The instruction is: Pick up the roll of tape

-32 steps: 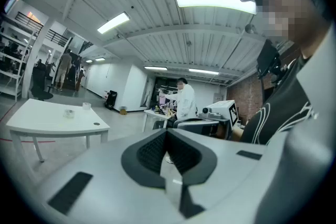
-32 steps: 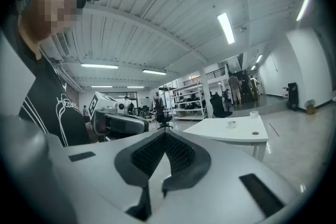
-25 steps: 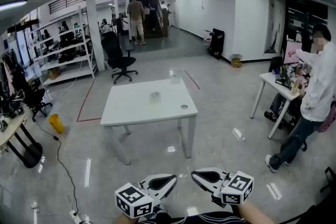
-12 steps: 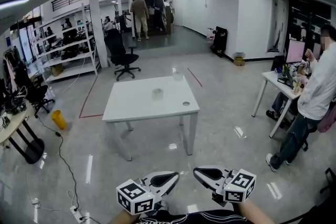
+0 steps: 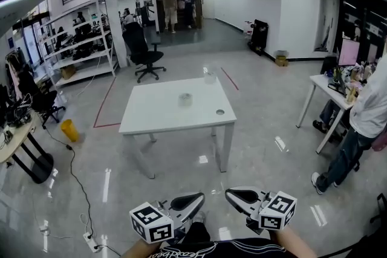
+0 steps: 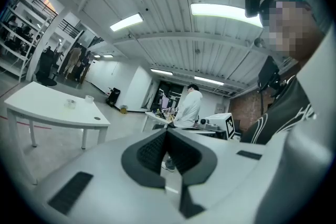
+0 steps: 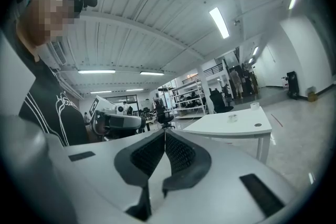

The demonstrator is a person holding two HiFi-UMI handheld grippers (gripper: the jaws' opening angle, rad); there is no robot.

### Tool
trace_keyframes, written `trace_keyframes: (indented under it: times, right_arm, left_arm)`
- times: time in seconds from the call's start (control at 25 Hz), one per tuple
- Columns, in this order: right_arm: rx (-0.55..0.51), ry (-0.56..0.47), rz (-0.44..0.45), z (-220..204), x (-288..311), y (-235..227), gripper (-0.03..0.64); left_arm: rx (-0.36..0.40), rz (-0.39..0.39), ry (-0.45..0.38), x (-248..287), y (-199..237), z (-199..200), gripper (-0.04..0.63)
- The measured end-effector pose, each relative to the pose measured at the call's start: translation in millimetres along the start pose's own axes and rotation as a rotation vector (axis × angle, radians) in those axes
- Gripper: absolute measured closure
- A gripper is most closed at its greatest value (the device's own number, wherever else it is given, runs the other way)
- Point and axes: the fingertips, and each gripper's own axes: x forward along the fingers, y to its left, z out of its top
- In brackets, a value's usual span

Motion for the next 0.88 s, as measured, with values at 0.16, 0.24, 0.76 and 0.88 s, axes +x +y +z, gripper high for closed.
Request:
trace_keyframes:
  times: [0.16,0.24,0.76,0.88]
  right_arm:
    - [0.027,0.010,-0.011,-4.2,26.7,-32.9,0.604]
    - [0.014,0.036,-0.027,-6.9,44.0,-54.4,0.604]
    - [0.049,0.101,-0.018,36.7,244.0,-227.8,0.604]
    - [0.016,0.081,-0.014,62.2,285.3,-260.5,0.604]
  left_arm:
    - [-0.021,-0.039,0.016,16.9,34.5,-3.6,0.592]
    - [-0.048,-0.048,0.018,27.9,60.7,-1.3,0.592]
    - [-0.081,0.021,0.061,86.5,318.3,83.5,0.592]
    - [-0.044,0.042,0.046,93.2,369.9,111.3,0.592]
